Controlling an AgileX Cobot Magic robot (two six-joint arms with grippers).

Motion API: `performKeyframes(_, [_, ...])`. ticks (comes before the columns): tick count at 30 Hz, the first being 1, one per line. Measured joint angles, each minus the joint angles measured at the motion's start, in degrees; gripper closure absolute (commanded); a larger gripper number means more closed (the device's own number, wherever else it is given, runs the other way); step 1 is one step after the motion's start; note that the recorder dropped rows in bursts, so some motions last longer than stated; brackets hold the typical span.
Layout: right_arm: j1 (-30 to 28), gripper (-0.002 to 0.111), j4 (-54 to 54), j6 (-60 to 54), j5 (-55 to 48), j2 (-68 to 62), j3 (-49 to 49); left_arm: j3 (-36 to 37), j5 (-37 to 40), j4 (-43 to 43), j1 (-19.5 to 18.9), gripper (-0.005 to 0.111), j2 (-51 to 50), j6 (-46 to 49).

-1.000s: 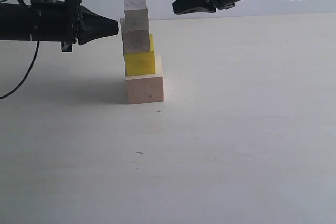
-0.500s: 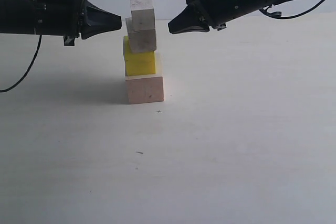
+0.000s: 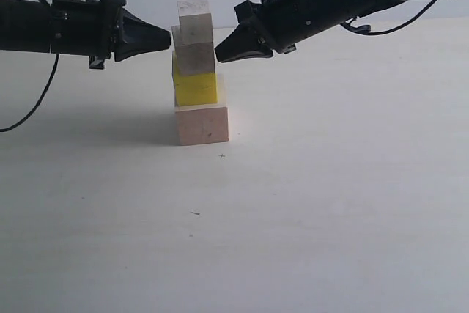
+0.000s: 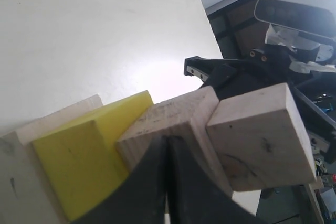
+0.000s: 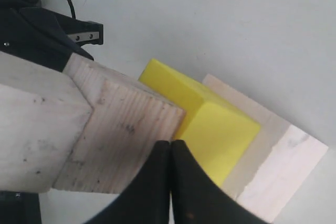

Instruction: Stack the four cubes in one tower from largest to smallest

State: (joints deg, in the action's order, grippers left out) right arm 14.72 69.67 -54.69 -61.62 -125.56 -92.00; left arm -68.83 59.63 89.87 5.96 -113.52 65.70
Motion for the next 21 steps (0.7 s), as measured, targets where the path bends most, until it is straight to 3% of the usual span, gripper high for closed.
performKeyframes(21, [0.0,0.108,-5.8,9.6,-1.4,4.3,0.0,0.0,0.8,-0.2,0.0,0.107,0.0,0.0])
